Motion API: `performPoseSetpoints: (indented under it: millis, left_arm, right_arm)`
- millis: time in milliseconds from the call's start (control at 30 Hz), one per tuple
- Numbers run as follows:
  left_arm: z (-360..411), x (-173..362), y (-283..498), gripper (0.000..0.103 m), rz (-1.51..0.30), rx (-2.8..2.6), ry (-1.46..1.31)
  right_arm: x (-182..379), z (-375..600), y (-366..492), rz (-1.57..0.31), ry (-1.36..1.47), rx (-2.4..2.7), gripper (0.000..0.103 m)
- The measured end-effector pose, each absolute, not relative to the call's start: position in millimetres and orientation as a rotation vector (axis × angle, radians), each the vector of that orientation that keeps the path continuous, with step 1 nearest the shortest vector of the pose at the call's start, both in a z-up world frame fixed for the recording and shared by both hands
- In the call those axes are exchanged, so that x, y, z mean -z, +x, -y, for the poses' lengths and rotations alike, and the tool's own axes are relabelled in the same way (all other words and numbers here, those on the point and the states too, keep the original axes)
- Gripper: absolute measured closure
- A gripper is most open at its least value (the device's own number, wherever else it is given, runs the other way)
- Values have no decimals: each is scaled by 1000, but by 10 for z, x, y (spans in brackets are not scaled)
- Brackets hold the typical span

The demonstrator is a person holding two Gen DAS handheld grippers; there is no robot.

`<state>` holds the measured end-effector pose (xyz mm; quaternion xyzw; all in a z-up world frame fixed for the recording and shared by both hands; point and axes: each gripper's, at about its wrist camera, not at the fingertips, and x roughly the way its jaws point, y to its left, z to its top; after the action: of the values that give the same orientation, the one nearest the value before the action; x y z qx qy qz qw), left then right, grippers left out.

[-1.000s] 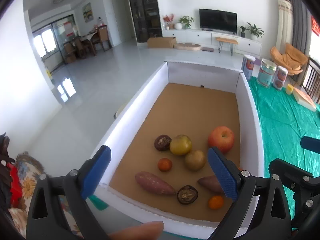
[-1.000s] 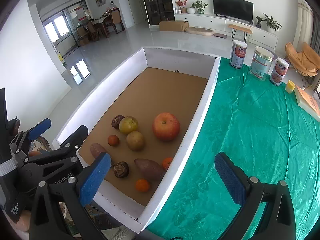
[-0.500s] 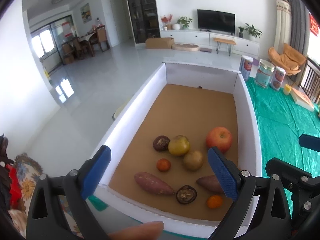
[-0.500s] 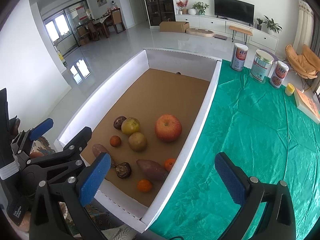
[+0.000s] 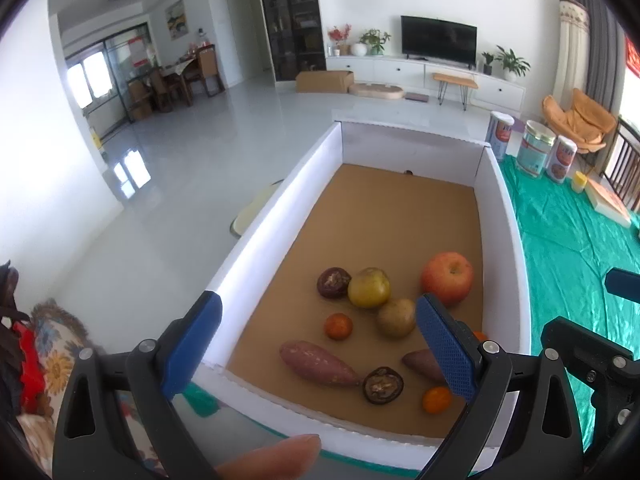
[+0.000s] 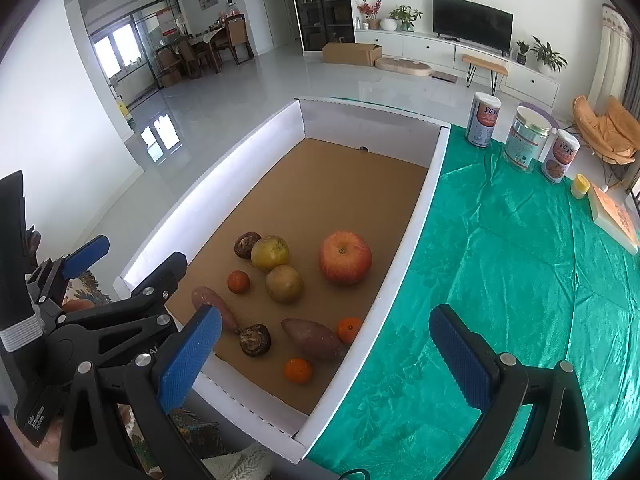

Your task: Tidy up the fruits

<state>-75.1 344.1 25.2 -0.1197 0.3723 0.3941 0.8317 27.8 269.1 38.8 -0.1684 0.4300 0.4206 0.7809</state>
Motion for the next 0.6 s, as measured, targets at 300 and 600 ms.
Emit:
performPoseSetpoints:
  millis: [300, 600]
  left_arm:
    - [-3450, -235, -753, 5, -792, -842, -254]
    - [-3460, -236, -754, 5, -793, -844, -254]
  right_arm:
    - [-364, -2712, 252, -941, -373, -905, 0]
    - [-371, -2733, 236, -932, -380, -895, 0]
